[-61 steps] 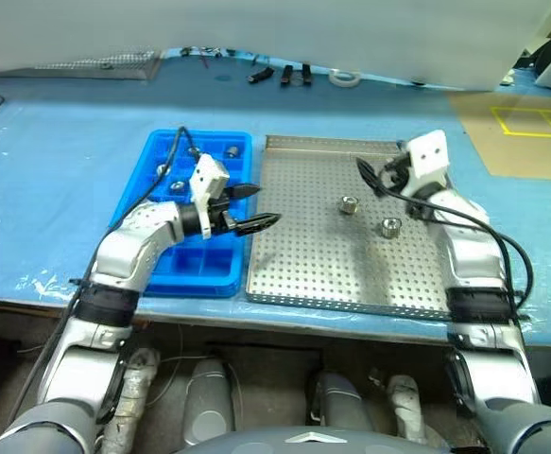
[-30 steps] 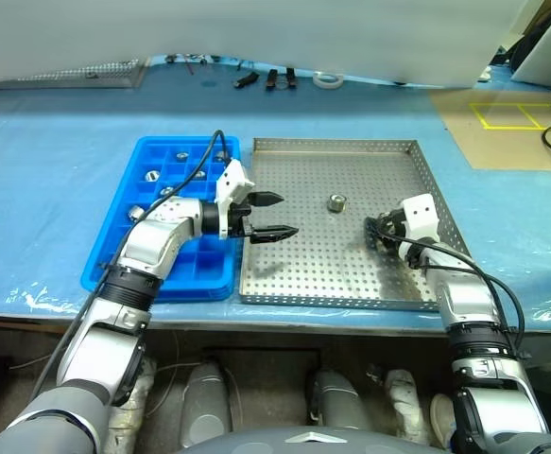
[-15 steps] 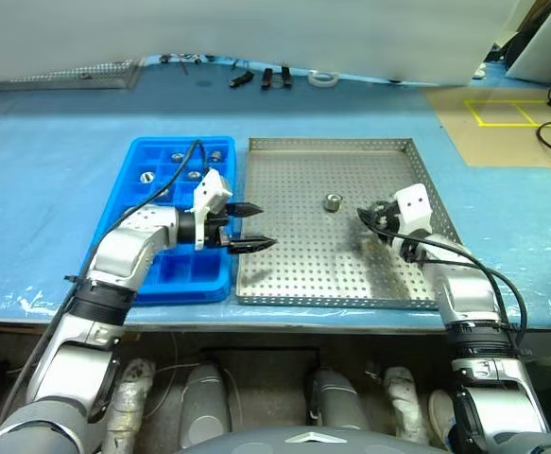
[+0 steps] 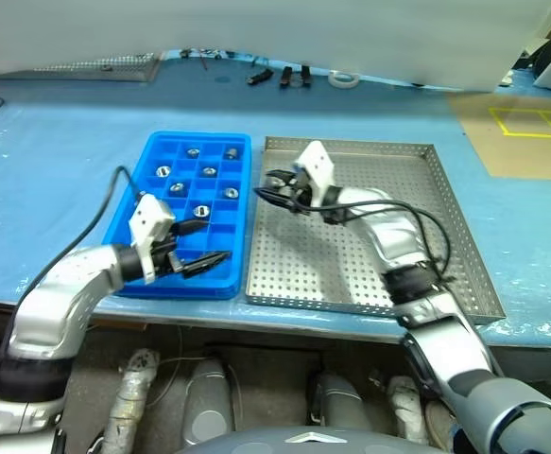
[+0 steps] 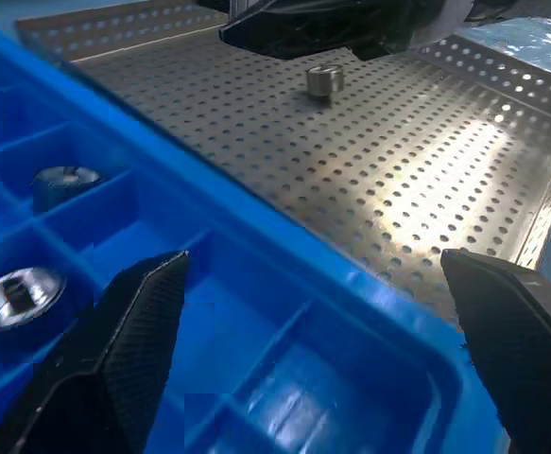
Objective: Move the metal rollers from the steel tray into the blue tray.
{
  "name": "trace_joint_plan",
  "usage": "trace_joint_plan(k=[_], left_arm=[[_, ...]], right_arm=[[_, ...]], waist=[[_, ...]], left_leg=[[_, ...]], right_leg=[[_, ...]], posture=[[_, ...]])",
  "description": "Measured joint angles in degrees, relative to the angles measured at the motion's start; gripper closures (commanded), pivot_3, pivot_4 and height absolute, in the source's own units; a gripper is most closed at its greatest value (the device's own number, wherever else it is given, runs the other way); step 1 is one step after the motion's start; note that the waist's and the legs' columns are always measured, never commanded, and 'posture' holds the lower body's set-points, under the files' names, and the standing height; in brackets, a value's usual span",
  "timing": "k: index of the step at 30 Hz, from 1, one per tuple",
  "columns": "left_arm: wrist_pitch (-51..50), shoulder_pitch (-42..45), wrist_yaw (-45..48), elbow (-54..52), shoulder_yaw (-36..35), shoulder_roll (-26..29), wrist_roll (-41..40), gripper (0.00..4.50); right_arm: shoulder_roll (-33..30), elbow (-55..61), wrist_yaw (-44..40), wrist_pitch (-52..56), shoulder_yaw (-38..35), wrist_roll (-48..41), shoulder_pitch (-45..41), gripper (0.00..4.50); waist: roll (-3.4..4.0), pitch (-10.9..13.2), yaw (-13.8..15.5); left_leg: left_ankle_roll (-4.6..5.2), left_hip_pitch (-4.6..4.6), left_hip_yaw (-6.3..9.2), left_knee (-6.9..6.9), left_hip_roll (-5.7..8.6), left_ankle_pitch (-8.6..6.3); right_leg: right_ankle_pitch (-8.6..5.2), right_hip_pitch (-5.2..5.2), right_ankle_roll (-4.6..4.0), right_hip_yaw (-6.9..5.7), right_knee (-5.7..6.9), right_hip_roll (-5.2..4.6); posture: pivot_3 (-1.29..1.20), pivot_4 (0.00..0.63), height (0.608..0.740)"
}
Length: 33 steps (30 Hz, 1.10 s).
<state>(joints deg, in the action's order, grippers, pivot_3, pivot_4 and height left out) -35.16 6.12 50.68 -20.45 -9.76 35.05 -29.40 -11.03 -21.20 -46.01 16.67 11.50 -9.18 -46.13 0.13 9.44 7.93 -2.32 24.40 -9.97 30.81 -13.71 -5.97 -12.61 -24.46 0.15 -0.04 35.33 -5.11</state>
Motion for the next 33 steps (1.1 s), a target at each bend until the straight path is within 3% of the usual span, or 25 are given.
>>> trace_joint_plan(k=[9, 22, 30, 33], left_arm=[[-4.8, -16.5, -9.4, -14.2, -11.2, -0.4, -5.9, 0.00], [-5.1, -19.8, -12.5, -16.5, -12.3, 0.0, -9.4, 0.00], [-5.4, -18.1, -13.3, -16.4, -12.1, 1.0, -10.0, 0.00], [-5.4, -16.4, -13.2, -16.1, -11.2, 1.6, -10.1, 0.00]], right_arm=[[3.7, -10.8, -10.0, -6.3, 5.1, 2.0, -4.1, 2.67], [5.8, -9.8, -15.2, -5.5, 10.1, 5.4, -1.5, 2.67], [5.0, -9.3, -15.0, -5.4, 9.4, 6.1, -1.0, 0.07], [4.7, -9.3, -14.6, -5.4, 9.1, 6.2, -1.0, 0.07]], waist=[[0.00, 0.0, 5.7], [0.01, 0.0, 10.5], [0.01, 0.0, 11.9], [0.01, 0.0, 11.9]], left_leg=[[0.00, 0.84, 0.30, 0.18, -0.05, 0.00], [-0.03, 0.71, 0.51, 0.16, -0.01, 0.00], [-0.08, 0.69, 0.52, 0.18, -0.01, 0.03], [-0.13, 0.69, 0.53, 0.18, -0.03, 0.05]], right_leg=[[-0.02, -0.48, 0.01, -0.05, -0.04, 0.01], [-0.26, -0.58, 0.42, 0.09, 0.30, 0.05], [-0.17, -0.58, 0.28, 0.12, 0.33, 0.09], [-0.05, -0.60, 0.08, 0.13, 0.33, 0.12]], posture=[[0.53, 0.150, 0.740], [0.59, 0.150, 0.740], [0.55, 0.150, 0.740], [0.52, 0.150, 0.740]])
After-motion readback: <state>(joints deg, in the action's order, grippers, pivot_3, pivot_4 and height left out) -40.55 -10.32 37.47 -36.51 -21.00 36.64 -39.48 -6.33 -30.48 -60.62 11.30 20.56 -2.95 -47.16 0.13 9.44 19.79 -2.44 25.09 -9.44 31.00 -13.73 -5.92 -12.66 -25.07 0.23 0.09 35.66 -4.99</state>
